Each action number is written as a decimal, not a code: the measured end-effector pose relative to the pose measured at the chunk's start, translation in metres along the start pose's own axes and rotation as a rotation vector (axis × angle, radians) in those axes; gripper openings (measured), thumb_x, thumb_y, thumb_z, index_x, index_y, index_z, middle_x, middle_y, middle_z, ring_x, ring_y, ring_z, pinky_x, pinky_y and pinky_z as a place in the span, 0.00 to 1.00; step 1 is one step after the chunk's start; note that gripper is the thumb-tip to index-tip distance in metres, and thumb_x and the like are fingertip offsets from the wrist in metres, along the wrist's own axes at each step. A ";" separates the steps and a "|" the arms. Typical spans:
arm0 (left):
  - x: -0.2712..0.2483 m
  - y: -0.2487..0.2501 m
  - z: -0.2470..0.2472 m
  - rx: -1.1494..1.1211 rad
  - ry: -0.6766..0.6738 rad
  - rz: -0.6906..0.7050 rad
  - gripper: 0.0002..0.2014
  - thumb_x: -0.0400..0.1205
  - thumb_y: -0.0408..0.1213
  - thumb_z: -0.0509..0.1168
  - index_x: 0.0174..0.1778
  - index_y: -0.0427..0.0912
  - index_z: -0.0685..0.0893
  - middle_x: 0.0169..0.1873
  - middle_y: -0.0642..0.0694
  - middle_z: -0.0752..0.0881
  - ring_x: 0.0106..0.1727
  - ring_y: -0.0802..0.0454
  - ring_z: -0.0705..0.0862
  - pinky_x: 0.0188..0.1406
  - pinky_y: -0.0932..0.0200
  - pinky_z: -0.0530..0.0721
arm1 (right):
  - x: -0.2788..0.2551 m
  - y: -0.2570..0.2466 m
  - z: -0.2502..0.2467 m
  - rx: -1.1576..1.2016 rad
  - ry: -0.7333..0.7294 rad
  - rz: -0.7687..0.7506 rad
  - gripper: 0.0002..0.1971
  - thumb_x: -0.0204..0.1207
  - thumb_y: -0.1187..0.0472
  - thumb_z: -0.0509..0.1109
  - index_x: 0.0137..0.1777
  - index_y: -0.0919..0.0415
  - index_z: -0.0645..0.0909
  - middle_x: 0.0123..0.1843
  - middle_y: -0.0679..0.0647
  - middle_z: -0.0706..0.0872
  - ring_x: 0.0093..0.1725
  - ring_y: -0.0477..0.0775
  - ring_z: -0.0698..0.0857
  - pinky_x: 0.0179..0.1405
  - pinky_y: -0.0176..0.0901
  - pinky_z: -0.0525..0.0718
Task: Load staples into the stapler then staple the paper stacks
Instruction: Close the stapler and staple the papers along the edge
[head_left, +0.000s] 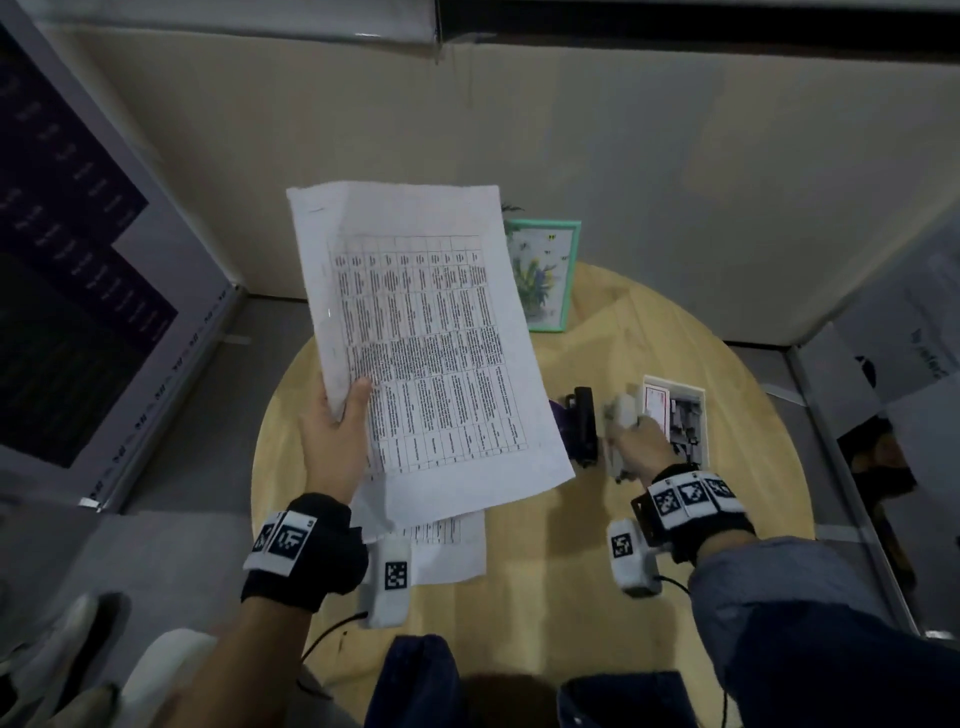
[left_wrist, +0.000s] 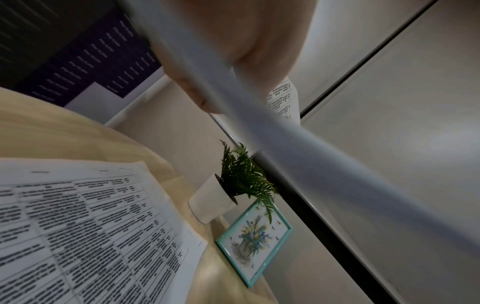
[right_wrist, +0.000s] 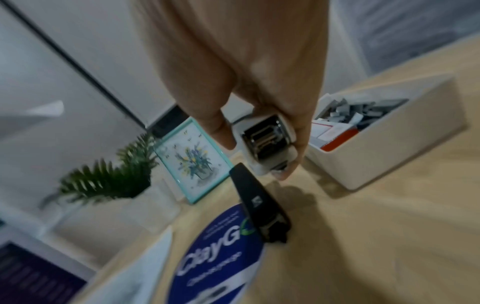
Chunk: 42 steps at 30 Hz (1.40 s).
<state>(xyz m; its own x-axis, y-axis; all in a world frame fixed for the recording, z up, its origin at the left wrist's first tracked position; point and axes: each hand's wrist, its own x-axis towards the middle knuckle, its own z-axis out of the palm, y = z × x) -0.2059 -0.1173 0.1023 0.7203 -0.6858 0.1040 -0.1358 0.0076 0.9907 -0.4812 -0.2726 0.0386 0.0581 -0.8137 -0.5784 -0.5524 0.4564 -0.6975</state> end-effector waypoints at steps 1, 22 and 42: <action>0.001 -0.003 0.000 -0.001 0.017 -0.009 0.17 0.84 0.31 0.61 0.68 0.34 0.77 0.53 0.54 0.86 0.55 0.62 0.86 0.58 0.63 0.85 | 0.007 -0.004 0.001 -0.063 0.079 -0.057 0.21 0.80 0.51 0.64 0.56 0.73 0.74 0.34 0.62 0.80 0.31 0.59 0.80 0.27 0.44 0.76; 0.011 0.007 0.022 0.022 -0.004 0.067 0.10 0.83 0.33 0.62 0.60 0.43 0.82 0.55 0.46 0.87 0.59 0.51 0.86 0.59 0.54 0.85 | -0.035 -0.038 0.005 0.265 0.077 -0.323 0.13 0.83 0.57 0.60 0.53 0.65 0.83 0.44 0.57 0.86 0.45 0.55 0.84 0.41 0.38 0.83; -0.032 0.093 0.042 -0.398 -0.452 -0.220 0.17 0.83 0.51 0.57 0.53 0.43 0.85 0.36 0.46 0.90 0.35 0.51 0.87 0.37 0.56 0.88 | -0.145 -0.063 0.042 -0.410 0.785 -1.598 0.05 0.74 0.63 0.73 0.47 0.58 0.89 0.52 0.55 0.92 0.54 0.57 0.82 0.55 0.55 0.80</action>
<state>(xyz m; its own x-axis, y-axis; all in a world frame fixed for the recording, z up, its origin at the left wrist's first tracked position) -0.2699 -0.1247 0.1873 0.3331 -0.9405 -0.0668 0.3078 0.0415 0.9506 -0.4195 -0.1680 0.1491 0.3823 -0.3473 0.8563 -0.5180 -0.8479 -0.1127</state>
